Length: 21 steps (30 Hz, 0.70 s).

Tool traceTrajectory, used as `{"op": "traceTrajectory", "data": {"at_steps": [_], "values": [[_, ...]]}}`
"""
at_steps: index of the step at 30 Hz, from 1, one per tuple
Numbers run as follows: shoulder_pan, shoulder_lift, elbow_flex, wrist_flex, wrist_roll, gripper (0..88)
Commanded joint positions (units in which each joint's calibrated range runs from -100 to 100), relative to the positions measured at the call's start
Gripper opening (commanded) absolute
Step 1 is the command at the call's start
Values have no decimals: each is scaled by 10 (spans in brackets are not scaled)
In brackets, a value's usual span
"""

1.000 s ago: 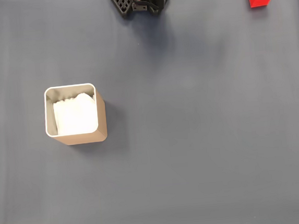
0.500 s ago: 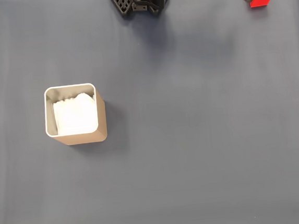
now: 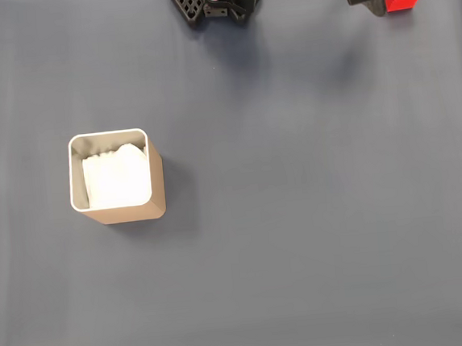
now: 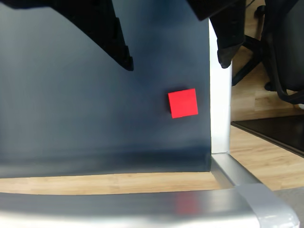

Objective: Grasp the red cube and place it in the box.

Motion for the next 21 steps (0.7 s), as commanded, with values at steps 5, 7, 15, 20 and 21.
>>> {"op": "traceTrajectory", "data": {"at_steps": [5,7,15,20,21], "values": [[-5,42,-3,-54,1,436],[-6,58,-3,-69,2,438],[-6,102,-2,-105,2,441],[-18,127,1,-127,0,442],[-21,132,1,-131,-2,442]]}}
